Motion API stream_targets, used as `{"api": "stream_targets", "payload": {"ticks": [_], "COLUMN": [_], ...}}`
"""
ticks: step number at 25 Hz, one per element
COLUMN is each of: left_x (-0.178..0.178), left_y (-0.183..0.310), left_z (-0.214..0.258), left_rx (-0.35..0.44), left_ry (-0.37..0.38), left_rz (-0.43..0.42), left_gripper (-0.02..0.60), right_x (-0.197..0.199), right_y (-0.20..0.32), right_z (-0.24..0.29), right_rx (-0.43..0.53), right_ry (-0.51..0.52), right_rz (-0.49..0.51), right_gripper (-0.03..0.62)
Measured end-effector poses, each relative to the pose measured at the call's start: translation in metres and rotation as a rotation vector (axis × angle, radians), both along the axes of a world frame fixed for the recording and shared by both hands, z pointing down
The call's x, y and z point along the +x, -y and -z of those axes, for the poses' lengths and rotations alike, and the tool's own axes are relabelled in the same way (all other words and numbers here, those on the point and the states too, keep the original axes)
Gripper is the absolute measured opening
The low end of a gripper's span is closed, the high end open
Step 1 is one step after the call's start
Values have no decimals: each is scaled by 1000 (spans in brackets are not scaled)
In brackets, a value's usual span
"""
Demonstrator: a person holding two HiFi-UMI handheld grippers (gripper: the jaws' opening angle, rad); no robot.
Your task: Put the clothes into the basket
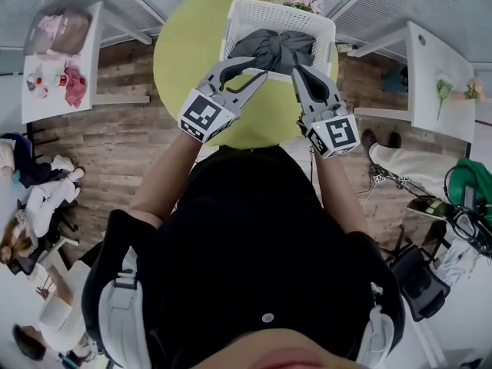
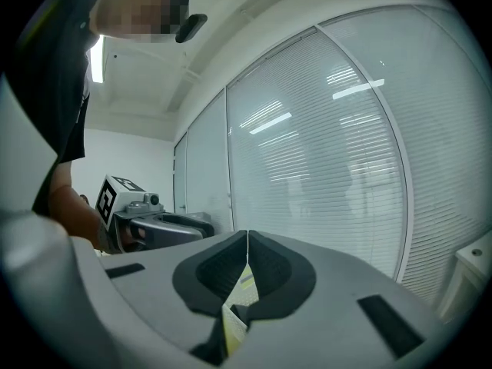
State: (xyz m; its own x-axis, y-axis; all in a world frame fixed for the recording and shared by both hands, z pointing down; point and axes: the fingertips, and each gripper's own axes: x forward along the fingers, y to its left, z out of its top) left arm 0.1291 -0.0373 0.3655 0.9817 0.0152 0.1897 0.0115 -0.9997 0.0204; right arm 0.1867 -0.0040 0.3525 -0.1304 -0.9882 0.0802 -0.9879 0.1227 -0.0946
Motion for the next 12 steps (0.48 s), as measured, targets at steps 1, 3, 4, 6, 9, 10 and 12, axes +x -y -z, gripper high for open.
{"api": "stream_targets", "payload": {"ticks": [1, 3, 4, 6, 9, 10, 12], "left_x": [-1, -2, -2, -2, -2, -2, -2], "left_y": [0, -1, -2, -3, -4, -5, -4], "left_z": [3, 9, 12, 15, 15, 15, 14], "left_rx": [6, 22, 29, 32, 32, 34, 34], "left_ry": [-13, -33, -43, -57, -64, -65, -68], "left_rz": [2, 8, 12, 15, 15, 16, 24], "left_gripper": [89, 27, 12, 9, 9, 9, 9], "right_x": [-2, -8, -10, -13, -17, -18, -21], "right_y": [-1, -1, -2, -2, -2, -2, -2], "right_z": [3, 7, 8, 9, 10, 11, 11], "right_rx": [7, 15, 18, 21, 24, 25, 24], "right_ry": [-6, -11, -9, -2, -3, -4, -3], "right_rz": [3, 14, 19, 22, 28, 33, 44], "right_gripper": [25, 26, 26, 26, 25, 25, 25]}}
